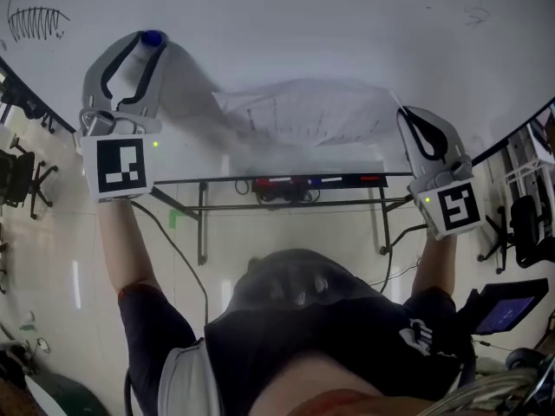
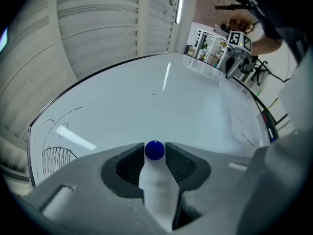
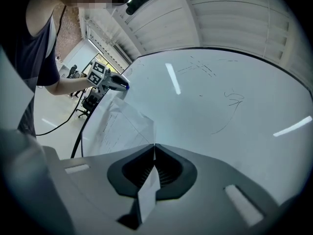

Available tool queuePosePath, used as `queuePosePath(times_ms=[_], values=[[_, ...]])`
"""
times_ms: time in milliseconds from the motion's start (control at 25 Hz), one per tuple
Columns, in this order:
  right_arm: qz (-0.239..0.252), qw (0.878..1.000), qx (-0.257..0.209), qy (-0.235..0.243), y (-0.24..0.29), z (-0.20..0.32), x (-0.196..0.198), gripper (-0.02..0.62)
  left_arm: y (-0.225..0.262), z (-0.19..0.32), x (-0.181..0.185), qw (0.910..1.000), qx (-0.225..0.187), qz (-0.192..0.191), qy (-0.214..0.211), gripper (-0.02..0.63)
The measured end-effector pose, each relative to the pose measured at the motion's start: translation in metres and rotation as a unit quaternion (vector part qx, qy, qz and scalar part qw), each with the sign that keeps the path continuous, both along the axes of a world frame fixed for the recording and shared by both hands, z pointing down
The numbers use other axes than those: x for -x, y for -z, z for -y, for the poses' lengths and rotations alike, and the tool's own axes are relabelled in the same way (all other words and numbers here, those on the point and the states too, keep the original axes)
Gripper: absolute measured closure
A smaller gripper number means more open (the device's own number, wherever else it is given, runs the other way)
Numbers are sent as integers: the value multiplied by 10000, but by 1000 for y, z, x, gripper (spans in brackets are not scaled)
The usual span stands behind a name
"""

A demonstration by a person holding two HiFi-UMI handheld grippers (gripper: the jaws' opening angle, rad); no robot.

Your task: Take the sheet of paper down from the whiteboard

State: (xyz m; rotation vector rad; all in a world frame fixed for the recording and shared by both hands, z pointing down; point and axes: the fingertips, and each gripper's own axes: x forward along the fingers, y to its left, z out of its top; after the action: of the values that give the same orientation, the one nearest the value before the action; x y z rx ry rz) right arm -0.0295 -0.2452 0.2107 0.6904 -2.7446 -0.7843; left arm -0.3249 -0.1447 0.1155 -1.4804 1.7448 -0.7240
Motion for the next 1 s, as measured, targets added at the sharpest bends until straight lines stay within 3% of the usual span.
queuePosePath(times_ms=[200,280,400,520,600,680,840,1000], values=[[-312,9993,72,-176,-26,-2,7,592,-4,-24,6,9926,-513,-1044,-356,479],[-386,9989,203,-165,-44,2,10,592,-20,-42,-2,9934,-577,-963,-239,482],[-314,9984,425,215,-60,14,31,592,-52,-51,-18,9951,-501,-798,-287,517],[-108,9971,457,599,-56,19,41,592,-74,-43,-41,9950,-162,-869,-465,603],[-121,9952,433,866,-51,16,43,592,-88,-49,-51,9940,110,-1048,-280,603],[-182,9932,513,1033,-50,11,39,592,-94,-52,-61,9906,258,-1308,-294,603],[-129,9922,688,1027,-46,8,19,592,-86,-50,-90,9774,249,-1934,-816,603],[-25,9923,869,884,-44,10,-17,592,-92,-54,-126,9815,544,-1679,-744,603]])
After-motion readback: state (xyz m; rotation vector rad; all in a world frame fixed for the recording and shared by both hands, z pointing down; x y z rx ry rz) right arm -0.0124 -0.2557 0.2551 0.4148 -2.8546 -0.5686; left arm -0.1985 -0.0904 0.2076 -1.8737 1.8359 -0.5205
